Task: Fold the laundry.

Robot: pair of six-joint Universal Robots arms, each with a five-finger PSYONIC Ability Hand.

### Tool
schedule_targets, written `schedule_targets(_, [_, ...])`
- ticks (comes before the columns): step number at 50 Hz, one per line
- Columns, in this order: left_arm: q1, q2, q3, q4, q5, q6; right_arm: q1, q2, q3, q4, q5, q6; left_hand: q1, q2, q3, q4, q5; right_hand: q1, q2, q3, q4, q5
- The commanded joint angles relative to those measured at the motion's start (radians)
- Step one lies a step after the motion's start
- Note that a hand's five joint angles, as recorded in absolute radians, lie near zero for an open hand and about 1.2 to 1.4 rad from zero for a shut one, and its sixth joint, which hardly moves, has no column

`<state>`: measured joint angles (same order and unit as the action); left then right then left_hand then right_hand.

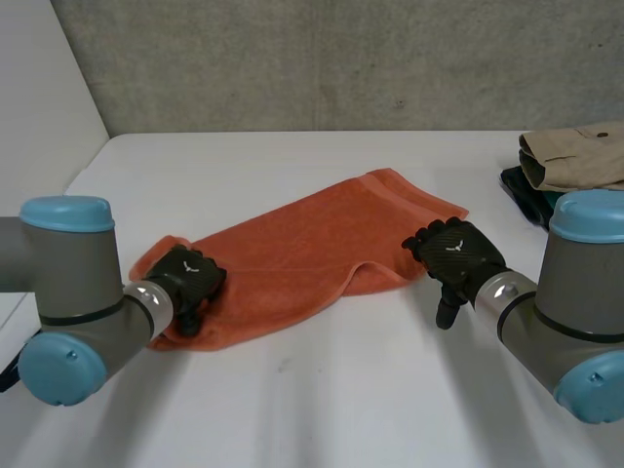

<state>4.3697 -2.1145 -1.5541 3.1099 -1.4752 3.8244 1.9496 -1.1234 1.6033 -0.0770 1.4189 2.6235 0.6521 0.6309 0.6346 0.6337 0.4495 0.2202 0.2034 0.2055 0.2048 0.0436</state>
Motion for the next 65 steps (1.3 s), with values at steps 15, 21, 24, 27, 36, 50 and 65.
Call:
schedule_targets(15, [-0.068, 0.445, -0.057, 0.111, -0.023, -0.107, -0.034, 0.016, -0.074, 0.008, 0.017, 0.085, 0.744, 0.765, 0.762, 0.763, 0.772, -0.046, -0.029, -0.031, -0.030, -0.044])
schedule_targets(21, [-0.094, 0.619, 0.017, 0.027, -0.013, -0.201, -0.011, 0.076, -0.161, 0.068, 0.020, 0.226, 0.744, 0.765, 0.762, 0.763, 0.772, -0.046, -0.029, -0.031, -0.030, -0.044])
schedule_targets(24, [-0.096, 0.660, 0.073, -0.039, -0.008, -0.235, 0.008, 0.111, -0.204, 0.095, 0.018, 0.291, 0.744, 0.765, 0.762, 0.763, 0.772, -0.046, -0.029, -0.031, -0.030, -0.044])
schedule_targets(27, [-0.101, 0.682, 0.114, -0.094, -0.004, -0.264, 0.025, 0.142, -0.232, 0.100, 0.021, 0.335, 0.744, 0.765, 0.762, 0.763, 0.772, -0.046, -0.029, -0.031, -0.030, -0.044])
schedule_targets(36, [-0.127, 0.706, 0.212, -0.192, 0.006, -0.391, 0.089, 0.299, -0.359, -0.032, 0.135, 0.431, 0.744, 0.765, 0.762, 0.763, 0.772, 0.000, 0.017, 0.015, 0.015, 0.002])
schedule_targets(50, [-0.137, 0.771, 0.219, -0.194, 0.023, -0.477, 0.132, 0.376, -0.441, -0.073, 0.215, 0.426, 0.744, 0.765, 0.762, 0.763, 0.772, -0.025, -0.008, -0.010, -0.010, -0.023])
schedule_targets(65, [-0.141, 0.769, 0.279, -0.202, -0.002, -0.471, 0.238, 0.287, -0.304, -0.058, 0.222, 0.567, 0.744, 0.765, 0.762, 0.763, 0.772, -0.046, -0.029, -0.031, -0.030, -0.044])
